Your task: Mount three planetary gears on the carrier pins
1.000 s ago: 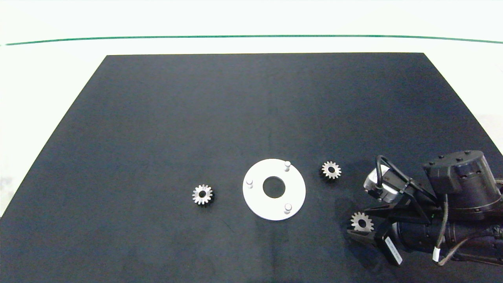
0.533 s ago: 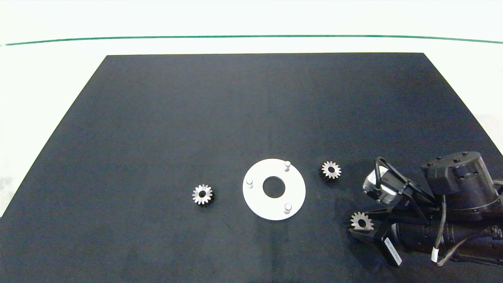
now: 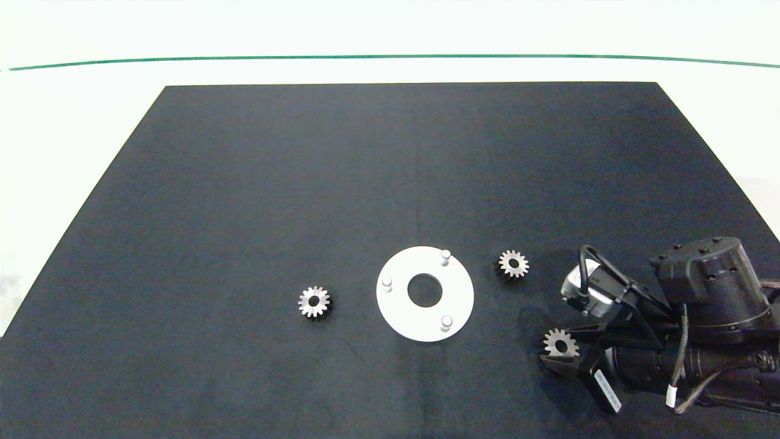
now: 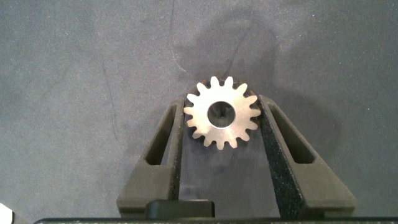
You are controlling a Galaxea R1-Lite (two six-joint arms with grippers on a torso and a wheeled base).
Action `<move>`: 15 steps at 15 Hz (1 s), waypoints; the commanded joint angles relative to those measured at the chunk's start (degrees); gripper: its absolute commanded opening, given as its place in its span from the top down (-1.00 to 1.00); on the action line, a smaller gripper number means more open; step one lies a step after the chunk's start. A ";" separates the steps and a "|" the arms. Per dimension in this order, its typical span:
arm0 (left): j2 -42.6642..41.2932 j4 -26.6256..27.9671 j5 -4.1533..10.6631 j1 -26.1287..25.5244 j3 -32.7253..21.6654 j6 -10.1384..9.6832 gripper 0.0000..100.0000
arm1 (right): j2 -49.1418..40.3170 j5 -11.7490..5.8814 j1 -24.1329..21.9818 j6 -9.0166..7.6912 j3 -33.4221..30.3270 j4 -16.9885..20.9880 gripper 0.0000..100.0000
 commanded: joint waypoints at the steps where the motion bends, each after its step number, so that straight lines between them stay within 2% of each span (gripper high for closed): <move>1: -0.16 0.22 -0.02 0.09 -0.12 0.03 -1.00 | 0.08 0.00 0.12 -0.09 0.18 0.09 0.52; 5: 0.01 0.22 -0.02 0.09 0.05 0.03 -1.00 | -0.01 0.09 0.04 -1.05 0.27 0.09 0.70; 12: 0.10 0.22 -0.02 0.00 0.23 0.11 -1.00 | -0.18 0.00 -0.05 -1.05 0.79 0.00 0.97; 15: 0.63 0.22 -0.20 -0.09 0.32 0.11 -1.00 | -0.27 0.00 -0.23 -1.05 0.79 0.18 1.00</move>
